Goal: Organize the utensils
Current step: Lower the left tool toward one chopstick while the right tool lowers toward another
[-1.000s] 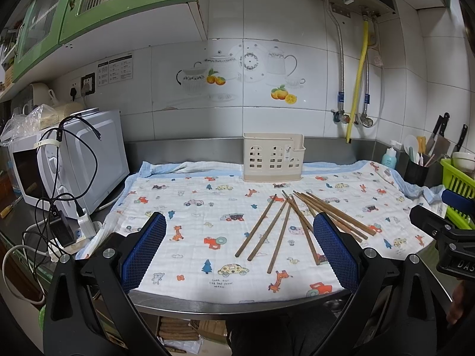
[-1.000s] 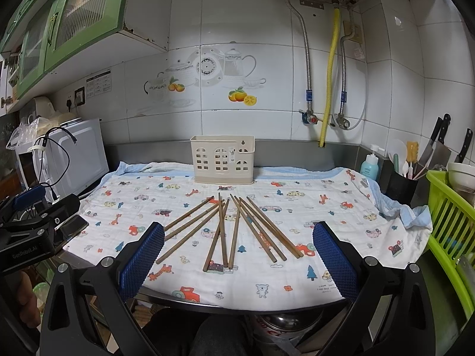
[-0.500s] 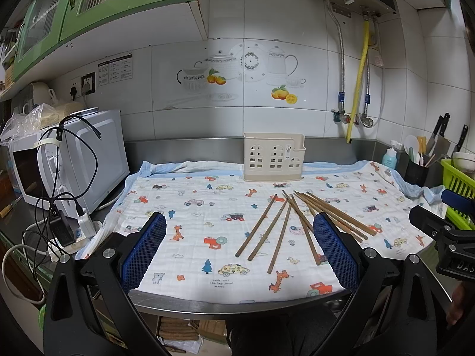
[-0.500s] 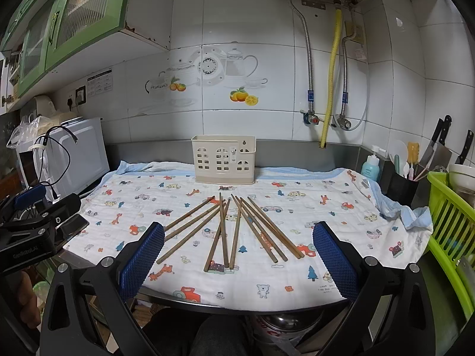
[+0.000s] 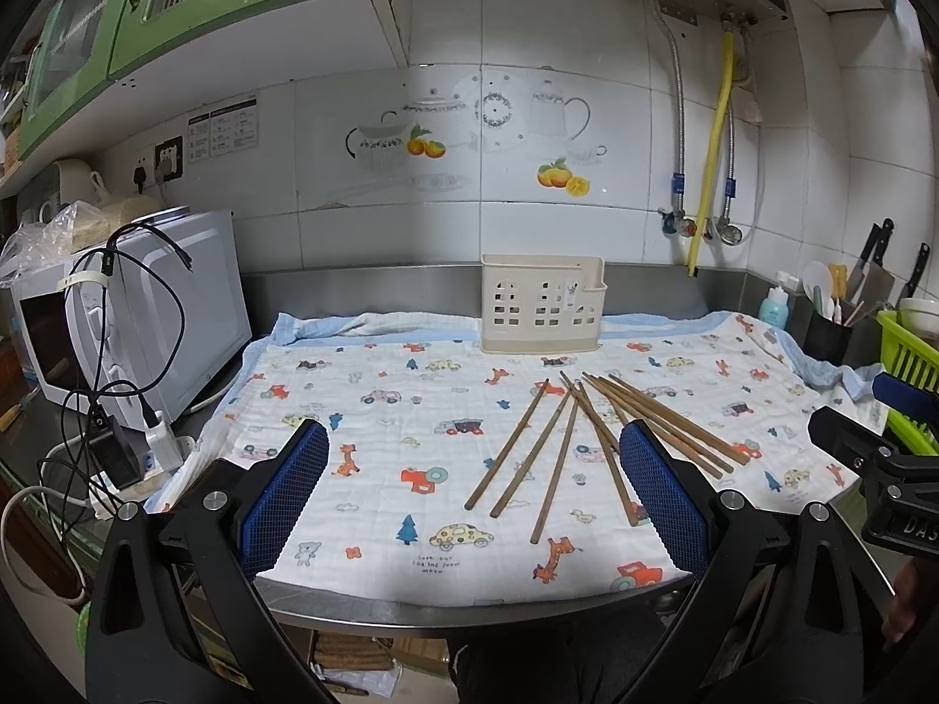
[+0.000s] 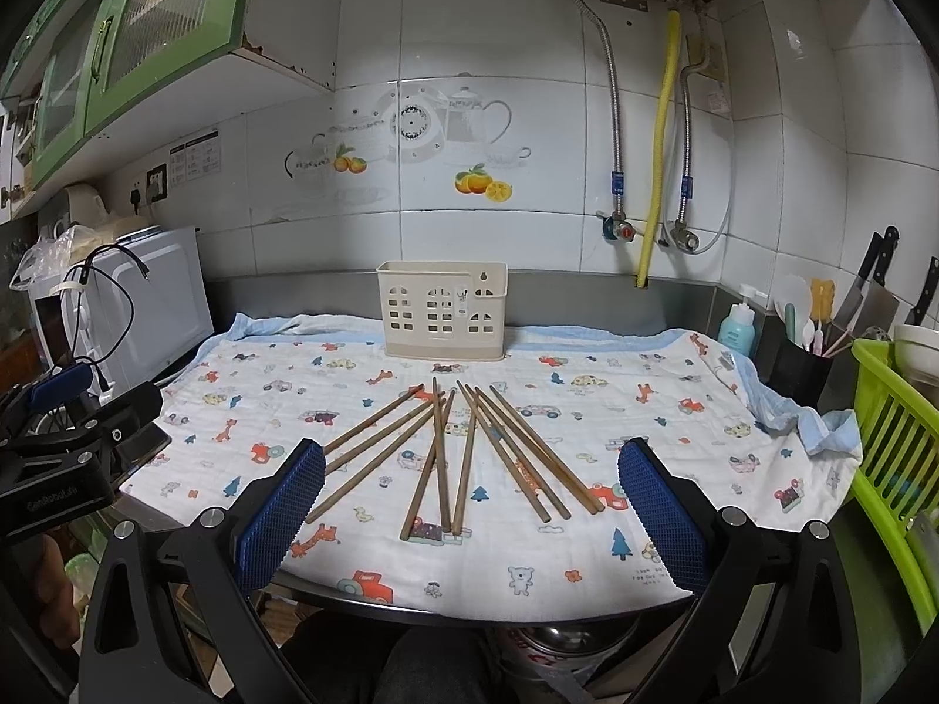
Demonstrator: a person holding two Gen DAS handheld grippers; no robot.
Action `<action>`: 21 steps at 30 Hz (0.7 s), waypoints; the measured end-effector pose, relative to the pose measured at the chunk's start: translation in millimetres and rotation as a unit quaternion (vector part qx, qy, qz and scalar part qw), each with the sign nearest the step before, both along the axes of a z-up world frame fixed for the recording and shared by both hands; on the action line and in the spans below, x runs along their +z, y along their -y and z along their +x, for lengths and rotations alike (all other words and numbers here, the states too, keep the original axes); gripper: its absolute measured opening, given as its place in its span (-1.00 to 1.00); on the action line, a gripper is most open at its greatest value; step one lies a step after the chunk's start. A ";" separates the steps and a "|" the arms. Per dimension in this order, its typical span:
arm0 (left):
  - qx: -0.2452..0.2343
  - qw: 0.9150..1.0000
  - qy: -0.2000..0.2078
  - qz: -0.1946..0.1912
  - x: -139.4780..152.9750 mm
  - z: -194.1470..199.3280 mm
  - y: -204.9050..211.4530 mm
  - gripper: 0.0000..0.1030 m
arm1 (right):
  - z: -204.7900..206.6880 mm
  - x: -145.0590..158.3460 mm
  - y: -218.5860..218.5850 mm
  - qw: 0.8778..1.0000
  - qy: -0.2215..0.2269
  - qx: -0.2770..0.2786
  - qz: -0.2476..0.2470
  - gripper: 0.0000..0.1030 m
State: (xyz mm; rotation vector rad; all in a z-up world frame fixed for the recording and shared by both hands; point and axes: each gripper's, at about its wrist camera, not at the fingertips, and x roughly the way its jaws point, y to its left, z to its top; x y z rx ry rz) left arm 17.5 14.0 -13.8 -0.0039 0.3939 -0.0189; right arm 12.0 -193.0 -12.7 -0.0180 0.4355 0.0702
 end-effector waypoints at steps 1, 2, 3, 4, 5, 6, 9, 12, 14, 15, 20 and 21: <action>0.000 1.000 -0.001 0.000 -0.3 1.8 0.0 0.90 | 1.7 -0.4 0.2 1.000 -0.001 0.000 0.000 0.88; 0.000 1.000 -0.002 0.000 -0.6 3.7 -0.3 0.90 | 2.9 -0.3 0.8 1.000 -0.002 0.000 0.001 0.88; 0.000 1.000 -0.003 0.000 -0.7 5.2 -0.7 0.90 | 4.8 -0.9 0.8 1.000 -0.003 0.000 0.001 0.88; 0.000 1.000 -0.004 0.000 -1.1 6.7 -0.8 0.90 | 6.2 -1.1 0.4 1.000 -0.004 0.000 0.000 0.88; 0.000 1.000 -0.006 0.000 -1.5 8.5 -0.7 0.90 | 7.4 -1.8 0.2 1.000 -0.005 0.000 0.000 0.88; 0.000 1.000 -0.007 0.000 -2.0 9.6 -0.7 0.90 | 8.8 -1.9 0.0 1.000 -0.006 0.001 0.000 0.88; 0.000 1.000 -0.010 0.001 -2.7 13.6 -0.2 0.90 | 13.3 -3.3 0.0 1.000 -0.009 0.002 0.001 0.88; -0.002 1.000 -0.012 0.001 -2.9 19.2 0.5 0.90 | 17.3 -5.0 -0.3 1.000 -0.011 0.002 -0.001 0.88; -0.002 1.000 -0.016 0.001 -3.3 24.1 0.7 0.90 | 21.1 -6.9 -0.1 1.000 -0.015 0.002 -0.002 0.88; -0.003 1.000 -0.017 0.001 -3.9 26.0 1.4 0.90 | 22.6 -7.6 -0.1 1.000 -0.016 0.003 -0.003 0.88; -0.006 1.000 -0.028 0.002 -8.4 39.2 3.4 0.90 | 33.3 -12.7 2.0 1.000 -0.025 0.003 -0.003 0.88; -0.006 1.000 -0.029 0.002 -9.3 41.1 3.7 0.90 | 35.5 -13.5 2.6 1.000 -0.026 0.003 -0.004 0.88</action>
